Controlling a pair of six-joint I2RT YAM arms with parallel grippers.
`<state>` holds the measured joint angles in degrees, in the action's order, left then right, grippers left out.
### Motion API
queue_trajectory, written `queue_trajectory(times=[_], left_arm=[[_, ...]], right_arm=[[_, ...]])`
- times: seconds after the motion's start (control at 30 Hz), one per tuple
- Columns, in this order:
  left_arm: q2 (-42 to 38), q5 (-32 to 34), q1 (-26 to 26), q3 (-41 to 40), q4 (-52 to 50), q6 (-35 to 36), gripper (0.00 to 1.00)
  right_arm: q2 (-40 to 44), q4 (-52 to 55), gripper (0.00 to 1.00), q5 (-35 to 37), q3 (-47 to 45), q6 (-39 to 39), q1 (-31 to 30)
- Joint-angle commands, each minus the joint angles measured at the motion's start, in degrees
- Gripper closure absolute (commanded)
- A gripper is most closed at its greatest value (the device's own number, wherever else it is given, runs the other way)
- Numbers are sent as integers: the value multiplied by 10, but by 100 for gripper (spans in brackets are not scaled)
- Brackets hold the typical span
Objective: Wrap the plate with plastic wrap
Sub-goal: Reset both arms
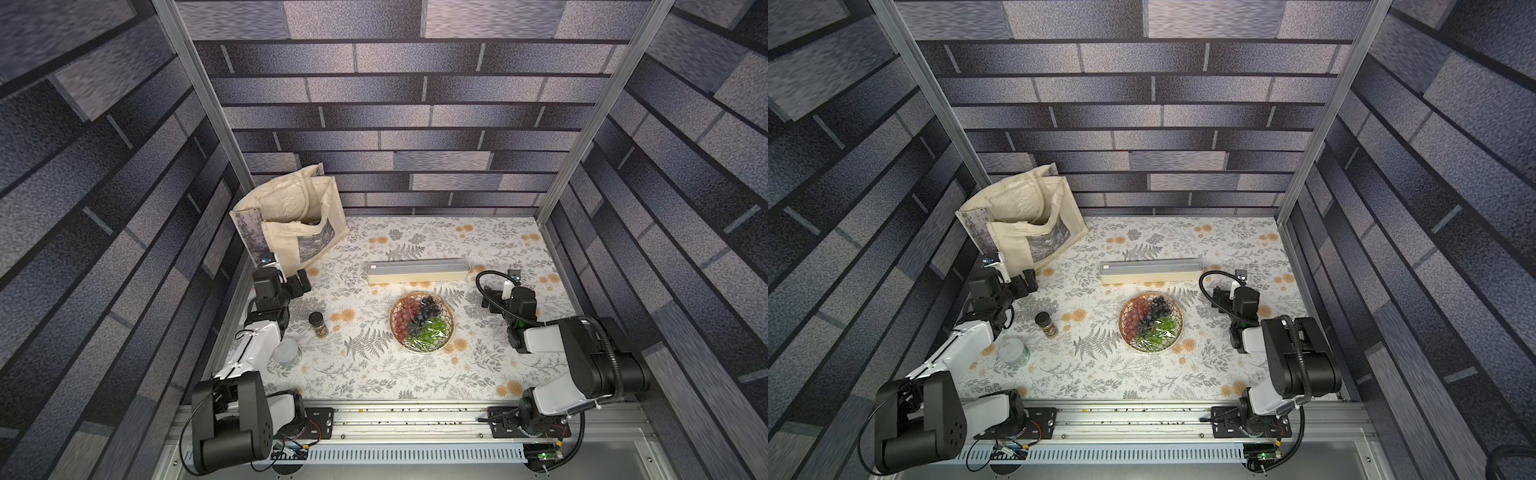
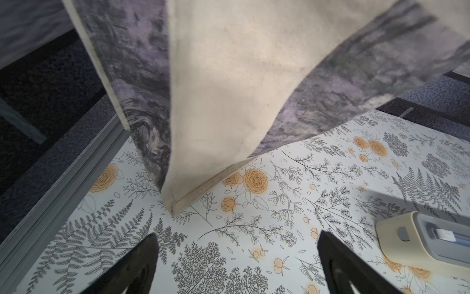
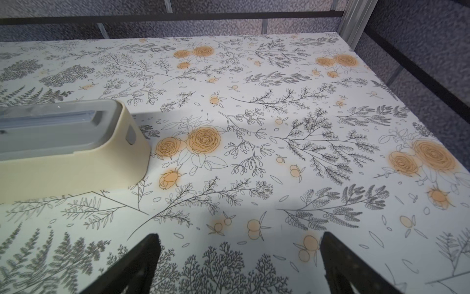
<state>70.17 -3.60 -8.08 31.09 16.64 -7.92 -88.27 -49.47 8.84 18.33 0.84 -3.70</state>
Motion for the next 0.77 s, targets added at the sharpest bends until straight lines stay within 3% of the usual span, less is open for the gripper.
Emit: queue_trajectory(times=[0.0,0.33,0.4,0.73], left_arm=[[48,46,36,-38,138,52,0],[193,20,48,-101,382,71,0],[179,-4,34,-75,307,58,0],[184,1,24,-73,312,44,0]], right_arm=[[0,-22,0,-10,28,-7,5],[3,-27,0,-10,24,-9,5],[3,-26,0,-10,24,-10,5],[3,-24,0,-15,26,-12,4]])
